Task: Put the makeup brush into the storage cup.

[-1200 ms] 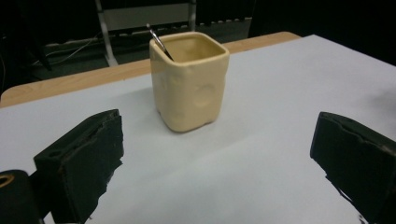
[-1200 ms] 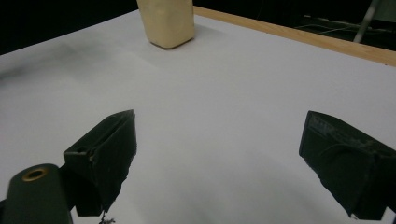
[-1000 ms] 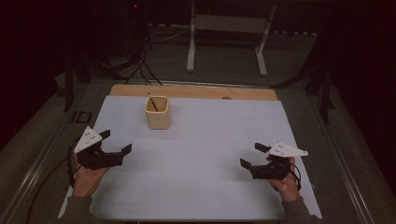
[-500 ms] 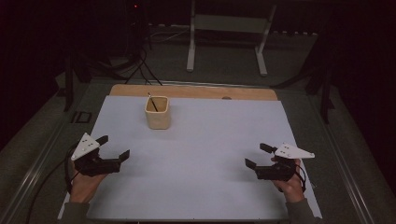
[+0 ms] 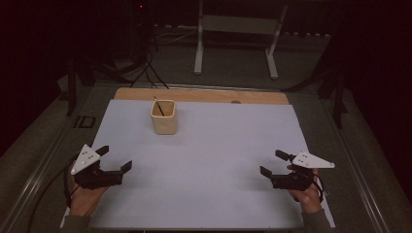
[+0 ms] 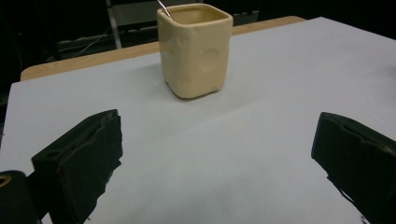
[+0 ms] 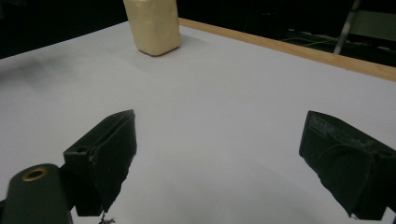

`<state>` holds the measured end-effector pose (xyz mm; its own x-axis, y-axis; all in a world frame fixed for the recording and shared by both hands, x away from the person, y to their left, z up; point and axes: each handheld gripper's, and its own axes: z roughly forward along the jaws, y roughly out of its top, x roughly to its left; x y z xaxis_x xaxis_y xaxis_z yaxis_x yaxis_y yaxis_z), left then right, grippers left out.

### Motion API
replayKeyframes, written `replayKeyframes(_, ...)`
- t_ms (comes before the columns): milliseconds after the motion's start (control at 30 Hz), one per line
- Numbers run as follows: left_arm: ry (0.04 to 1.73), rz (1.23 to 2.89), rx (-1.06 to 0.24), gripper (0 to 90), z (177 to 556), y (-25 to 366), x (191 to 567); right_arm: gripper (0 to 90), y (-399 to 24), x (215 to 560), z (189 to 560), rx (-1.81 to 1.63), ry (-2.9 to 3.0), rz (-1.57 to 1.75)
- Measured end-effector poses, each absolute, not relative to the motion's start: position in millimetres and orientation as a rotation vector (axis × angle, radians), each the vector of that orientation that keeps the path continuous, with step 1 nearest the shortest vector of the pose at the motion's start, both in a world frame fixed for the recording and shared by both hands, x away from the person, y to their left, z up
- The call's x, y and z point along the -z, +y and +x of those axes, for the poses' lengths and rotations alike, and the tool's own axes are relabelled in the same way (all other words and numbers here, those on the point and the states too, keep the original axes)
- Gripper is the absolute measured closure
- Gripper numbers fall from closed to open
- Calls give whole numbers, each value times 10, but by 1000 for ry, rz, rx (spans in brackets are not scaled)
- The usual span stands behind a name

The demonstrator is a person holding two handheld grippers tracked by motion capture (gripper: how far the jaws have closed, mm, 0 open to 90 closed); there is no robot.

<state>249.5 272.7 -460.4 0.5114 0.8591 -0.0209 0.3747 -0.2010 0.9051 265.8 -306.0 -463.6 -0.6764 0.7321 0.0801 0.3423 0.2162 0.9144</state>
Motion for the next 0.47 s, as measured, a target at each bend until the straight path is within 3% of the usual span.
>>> replayKeyframes(467, 1036, 1794, -641, 28, 2419, 2746, 4654, 111, -3090, 4647, 2630, -1448, 2128, 982)
